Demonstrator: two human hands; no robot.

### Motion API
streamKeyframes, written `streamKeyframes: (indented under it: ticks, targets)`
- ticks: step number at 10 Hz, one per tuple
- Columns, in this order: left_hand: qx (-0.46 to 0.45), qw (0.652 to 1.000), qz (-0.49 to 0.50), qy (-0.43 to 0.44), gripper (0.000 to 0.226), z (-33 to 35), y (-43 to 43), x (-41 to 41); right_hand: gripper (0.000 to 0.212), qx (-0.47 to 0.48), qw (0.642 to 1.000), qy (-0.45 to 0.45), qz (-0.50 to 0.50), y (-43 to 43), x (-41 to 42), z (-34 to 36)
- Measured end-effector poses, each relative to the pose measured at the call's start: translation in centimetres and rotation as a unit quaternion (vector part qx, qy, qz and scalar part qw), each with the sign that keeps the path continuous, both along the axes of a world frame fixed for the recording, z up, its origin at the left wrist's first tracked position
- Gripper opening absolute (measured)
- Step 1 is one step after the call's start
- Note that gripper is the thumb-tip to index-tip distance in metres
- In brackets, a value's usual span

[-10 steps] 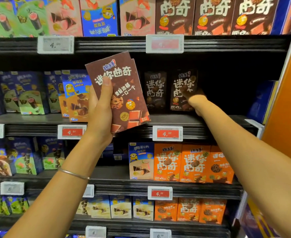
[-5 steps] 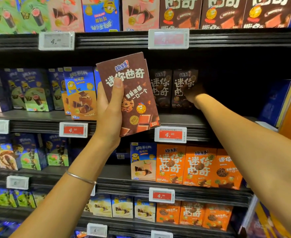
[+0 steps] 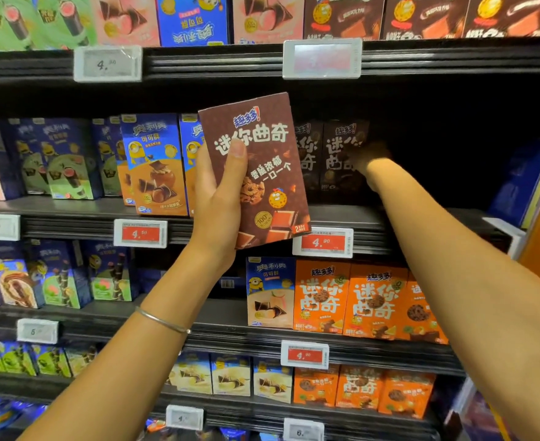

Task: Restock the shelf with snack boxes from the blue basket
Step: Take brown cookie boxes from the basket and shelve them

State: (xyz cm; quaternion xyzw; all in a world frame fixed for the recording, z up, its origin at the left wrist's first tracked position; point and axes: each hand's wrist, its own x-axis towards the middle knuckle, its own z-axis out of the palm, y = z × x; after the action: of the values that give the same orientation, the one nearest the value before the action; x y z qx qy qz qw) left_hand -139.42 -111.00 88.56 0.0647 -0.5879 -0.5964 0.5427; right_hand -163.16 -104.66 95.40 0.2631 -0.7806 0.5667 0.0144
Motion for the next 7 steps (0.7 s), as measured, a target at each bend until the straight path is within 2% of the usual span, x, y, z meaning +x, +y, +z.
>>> streamKeyframes:
  ticks: [1,2,3,4,6,7]
  targets:
    - [0.001,1.000,-0.016,0.024,0.042,-0.3,0.0,-0.3,0.036,-0.111,0.994,-0.017,-0.007,1.8,2.3,-1.0]
    - [0.005,0.999,-0.028,0.033,0.041,-0.3,0.0,-0.4,0.046,-0.101,0.994,0.036,0.026,2.8,5.2,-1.8]
    - [0.009,0.998,-0.043,0.043,0.039,-0.5,0.3,-0.5,0.026,-0.103,0.983,0.085,0.124,4.4,8.9,-3.3]
    - [0.012,0.997,-0.054,0.061,0.038,-0.5,0.6,-0.6,0.031,-0.100,0.971,0.083,0.198,5.4,11.5,-4.6]
    - [0.009,0.996,-0.064,0.065,0.037,-0.7,1.2,-0.8,0.040,-0.128,0.962,0.078,0.227,6.7,13.2,-5.3]
    - [0.005,0.996,-0.066,0.056,0.051,-0.5,1.5,-1.0,0.045,-0.114,0.966,0.124,0.198,6.9,13.4,-5.7]
